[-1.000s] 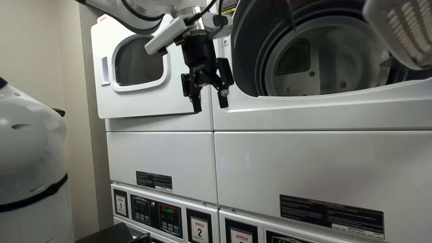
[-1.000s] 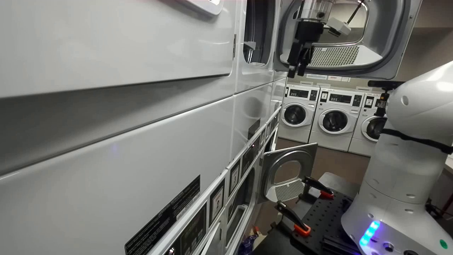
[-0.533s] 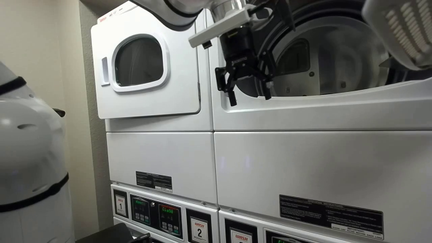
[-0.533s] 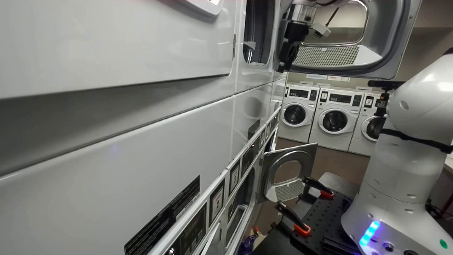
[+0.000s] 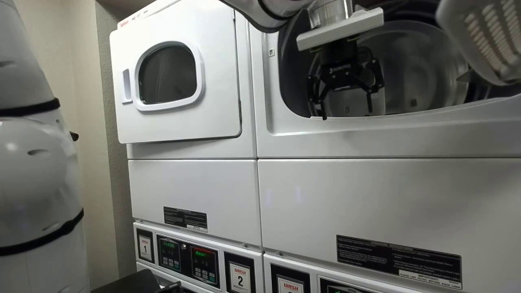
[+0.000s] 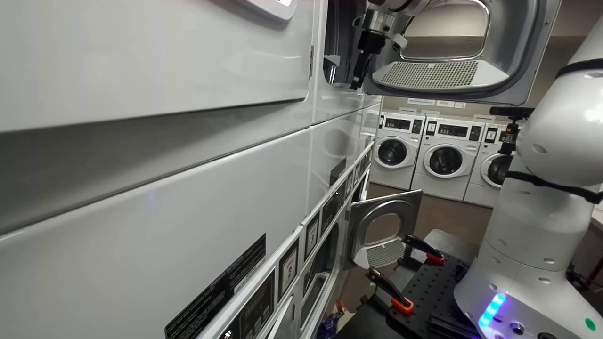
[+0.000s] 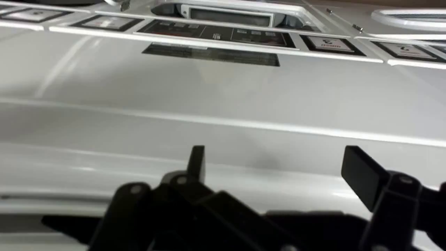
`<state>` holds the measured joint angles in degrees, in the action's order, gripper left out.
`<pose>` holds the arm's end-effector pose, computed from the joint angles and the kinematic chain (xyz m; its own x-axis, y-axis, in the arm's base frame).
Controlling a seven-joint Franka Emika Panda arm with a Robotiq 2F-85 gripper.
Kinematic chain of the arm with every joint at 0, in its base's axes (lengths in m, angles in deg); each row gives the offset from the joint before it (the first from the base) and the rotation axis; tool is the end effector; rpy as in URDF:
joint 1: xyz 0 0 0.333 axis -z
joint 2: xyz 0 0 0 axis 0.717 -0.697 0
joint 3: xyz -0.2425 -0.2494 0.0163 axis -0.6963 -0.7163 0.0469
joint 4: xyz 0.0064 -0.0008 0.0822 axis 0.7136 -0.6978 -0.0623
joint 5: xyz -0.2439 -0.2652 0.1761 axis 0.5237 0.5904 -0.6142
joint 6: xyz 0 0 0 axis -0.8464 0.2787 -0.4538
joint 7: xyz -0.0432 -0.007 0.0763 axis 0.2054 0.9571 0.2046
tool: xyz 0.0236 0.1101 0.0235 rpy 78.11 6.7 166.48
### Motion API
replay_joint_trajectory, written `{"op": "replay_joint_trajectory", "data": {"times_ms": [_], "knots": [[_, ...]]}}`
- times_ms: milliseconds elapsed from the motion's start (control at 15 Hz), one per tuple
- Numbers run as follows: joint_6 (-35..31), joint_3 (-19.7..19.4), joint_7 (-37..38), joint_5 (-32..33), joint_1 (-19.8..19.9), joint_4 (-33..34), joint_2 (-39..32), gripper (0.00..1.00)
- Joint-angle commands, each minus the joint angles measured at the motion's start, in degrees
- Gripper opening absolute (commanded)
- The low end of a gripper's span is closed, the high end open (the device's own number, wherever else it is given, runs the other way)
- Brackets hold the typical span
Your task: Remove the black sock from the second upper dryer
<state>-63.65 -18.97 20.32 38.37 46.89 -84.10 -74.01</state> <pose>0.4690 -0.2206 0.5622 0.8781 0.4175 0.2335 0.4050 -0.9086 0.1017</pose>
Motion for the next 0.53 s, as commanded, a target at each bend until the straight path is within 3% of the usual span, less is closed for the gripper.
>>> {"op": "replay_joint_trajectory", "data": {"times_ms": [0,467], "knots": [[0.72,1.03,-6.56,-6.18,2.12,10.27,-8.57,1.00],[0.34,4.37,-10.55,-12.80,8.86,19.55,-18.04,1.00]]}}
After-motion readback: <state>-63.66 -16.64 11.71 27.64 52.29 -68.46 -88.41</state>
